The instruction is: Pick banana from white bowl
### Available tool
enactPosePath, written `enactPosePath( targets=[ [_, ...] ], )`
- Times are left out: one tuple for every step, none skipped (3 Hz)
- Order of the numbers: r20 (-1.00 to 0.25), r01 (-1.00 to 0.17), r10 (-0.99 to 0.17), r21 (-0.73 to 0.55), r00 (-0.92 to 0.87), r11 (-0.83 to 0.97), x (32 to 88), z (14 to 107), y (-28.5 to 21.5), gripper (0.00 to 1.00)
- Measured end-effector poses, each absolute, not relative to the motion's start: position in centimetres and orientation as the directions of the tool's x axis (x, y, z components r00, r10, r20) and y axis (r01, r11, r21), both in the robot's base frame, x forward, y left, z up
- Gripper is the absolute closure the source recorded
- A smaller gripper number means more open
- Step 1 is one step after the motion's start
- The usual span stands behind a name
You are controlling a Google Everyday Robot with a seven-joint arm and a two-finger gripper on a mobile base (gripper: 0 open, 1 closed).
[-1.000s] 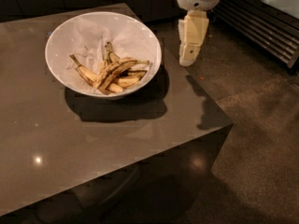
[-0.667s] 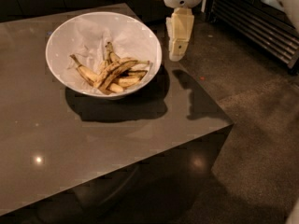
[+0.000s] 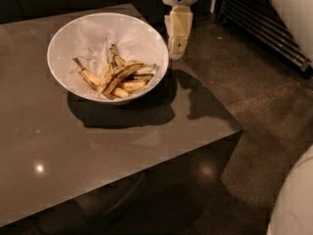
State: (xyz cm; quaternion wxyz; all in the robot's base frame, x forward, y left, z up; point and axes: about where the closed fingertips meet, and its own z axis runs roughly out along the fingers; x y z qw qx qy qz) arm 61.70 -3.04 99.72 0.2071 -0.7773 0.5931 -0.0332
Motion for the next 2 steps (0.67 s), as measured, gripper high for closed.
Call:
enactPosePath(
  targets=[
    [-0.194, -0.908, -0.936, -0.361, 0.294, -0.211, 61.7, 99.7, -3.0, 0.0],
    [-0.19, -0.897, -0.919, -0.356, 0.344, -0.262, 63.6, 99.0, -0.4, 0.0]
  ],
)
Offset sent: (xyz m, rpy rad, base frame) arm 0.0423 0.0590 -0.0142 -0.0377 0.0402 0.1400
